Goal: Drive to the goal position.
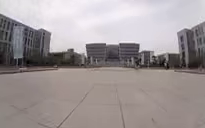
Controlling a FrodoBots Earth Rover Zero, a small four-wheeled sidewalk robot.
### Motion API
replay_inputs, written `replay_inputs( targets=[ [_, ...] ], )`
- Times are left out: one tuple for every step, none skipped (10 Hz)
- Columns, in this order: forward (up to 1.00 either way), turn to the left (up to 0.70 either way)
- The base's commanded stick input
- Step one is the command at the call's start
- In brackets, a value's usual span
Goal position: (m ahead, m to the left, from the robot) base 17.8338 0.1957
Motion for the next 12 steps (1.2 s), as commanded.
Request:
replay_inputs(
  targets=[
    [0.70, 0.01],
    [0.70, 0.01],
    [0.70, 0.01],
    [0.70, 0.01],
    [0.70, 0.01],
    [0.70, 0.01],
    [0.70, 0.01],
    [0.70, 0.01],
    [0.70, 0.01],
    [0.70, 0.01],
    [0.70, 0.01],
    [0.70, 0.01]
  ],
)
